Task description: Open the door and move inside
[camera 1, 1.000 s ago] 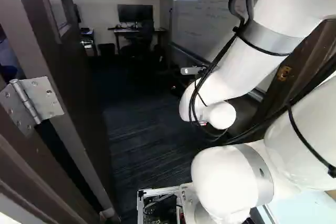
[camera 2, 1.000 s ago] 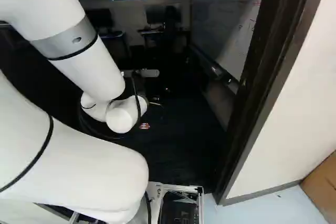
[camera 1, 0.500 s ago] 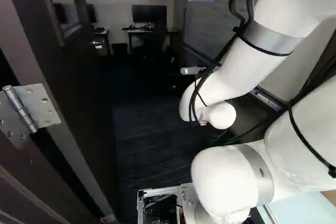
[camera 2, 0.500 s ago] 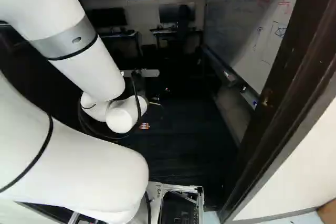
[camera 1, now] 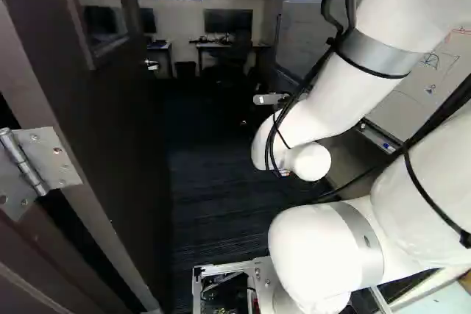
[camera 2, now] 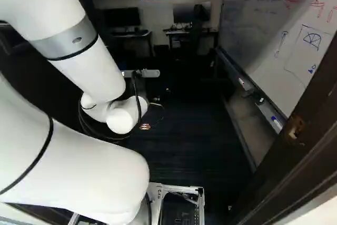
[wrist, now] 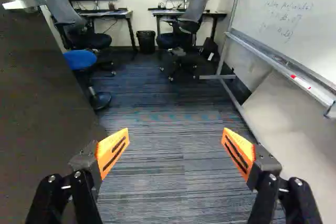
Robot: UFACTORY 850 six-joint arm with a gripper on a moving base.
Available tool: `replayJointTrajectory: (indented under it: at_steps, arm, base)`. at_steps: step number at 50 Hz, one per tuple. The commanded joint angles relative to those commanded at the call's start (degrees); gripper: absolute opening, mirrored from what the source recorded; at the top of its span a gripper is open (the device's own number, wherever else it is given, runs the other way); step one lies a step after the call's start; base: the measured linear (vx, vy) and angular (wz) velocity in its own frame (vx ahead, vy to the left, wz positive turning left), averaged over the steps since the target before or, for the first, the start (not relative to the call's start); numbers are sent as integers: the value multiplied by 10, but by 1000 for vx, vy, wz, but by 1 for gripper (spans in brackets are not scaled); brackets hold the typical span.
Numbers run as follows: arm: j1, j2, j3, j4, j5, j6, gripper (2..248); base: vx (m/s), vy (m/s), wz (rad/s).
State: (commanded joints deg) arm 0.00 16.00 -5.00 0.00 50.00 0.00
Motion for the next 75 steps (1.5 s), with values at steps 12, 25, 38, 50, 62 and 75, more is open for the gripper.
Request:
replayJointTrajectory:
  at_steps: [12, 25, 38, 50, 62, 75]
  arm:
    - [0, 0, 0, 0, 0, 0, 247]
    - [0, 0, 0, 0, 0, 0, 247]
    - [0, 0, 0, 0, 0, 0, 247]
    - [0, 0, 0, 0, 0, 0, 247]
    - [0, 0, 0, 0, 0, 0, 247]
    - [0, 0, 0, 0, 0, 0, 247]
  base:
    - [92, 11, 150]
    - [157, -15, 45]
    - [175, -21, 6]
    - [189, -26, 5]
    - [194, -32, 6]
    - [206, -26, 4]
